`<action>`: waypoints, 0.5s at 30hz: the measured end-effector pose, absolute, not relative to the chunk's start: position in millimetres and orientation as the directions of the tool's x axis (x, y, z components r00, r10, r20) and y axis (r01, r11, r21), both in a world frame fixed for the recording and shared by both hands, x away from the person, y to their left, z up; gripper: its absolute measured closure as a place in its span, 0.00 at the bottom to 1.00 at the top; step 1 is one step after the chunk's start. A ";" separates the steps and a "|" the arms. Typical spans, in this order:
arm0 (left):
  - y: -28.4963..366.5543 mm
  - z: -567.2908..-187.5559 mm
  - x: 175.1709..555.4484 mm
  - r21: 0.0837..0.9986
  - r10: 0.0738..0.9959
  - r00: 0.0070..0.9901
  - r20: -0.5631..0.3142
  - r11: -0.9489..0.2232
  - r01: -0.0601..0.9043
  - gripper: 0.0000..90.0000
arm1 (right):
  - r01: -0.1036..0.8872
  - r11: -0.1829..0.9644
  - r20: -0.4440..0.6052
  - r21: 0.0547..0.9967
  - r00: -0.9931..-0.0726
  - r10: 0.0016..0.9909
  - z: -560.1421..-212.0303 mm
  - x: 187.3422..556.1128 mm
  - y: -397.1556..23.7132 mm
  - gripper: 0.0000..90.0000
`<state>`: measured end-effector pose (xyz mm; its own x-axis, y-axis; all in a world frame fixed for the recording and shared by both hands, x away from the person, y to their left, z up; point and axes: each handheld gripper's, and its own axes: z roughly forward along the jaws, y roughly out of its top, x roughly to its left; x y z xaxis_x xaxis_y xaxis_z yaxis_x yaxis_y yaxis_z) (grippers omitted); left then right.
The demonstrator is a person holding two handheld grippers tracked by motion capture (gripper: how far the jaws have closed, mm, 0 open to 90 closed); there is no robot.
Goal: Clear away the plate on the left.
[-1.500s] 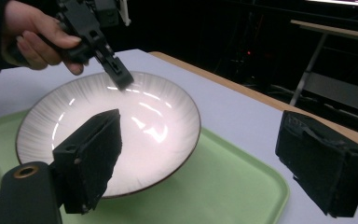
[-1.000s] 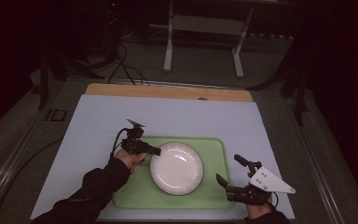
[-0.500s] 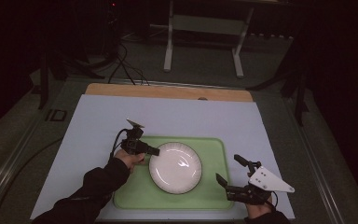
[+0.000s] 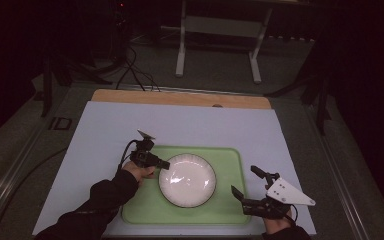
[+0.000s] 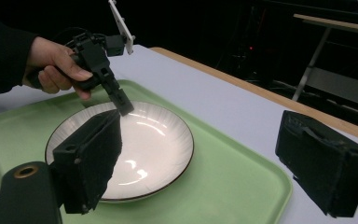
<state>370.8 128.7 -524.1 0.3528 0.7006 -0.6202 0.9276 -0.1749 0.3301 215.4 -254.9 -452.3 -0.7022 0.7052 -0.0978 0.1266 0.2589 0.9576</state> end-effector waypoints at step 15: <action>127.0 -520.4 371.6 0.357 0.717 0.378 -0.585 -0.191 0.914 0.86 | 0.137 0.257 -0.090 0.957 -0.701 0.708 -453.0 216.3 -255.7 0.16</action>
<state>371.6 127.0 -520.4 0.3784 0.7175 -0.5848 0.9142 -0.1909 0.3574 216.3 -255.7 -453.0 -0.7006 0.7078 -0.0903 0.1369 0.2575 0.9565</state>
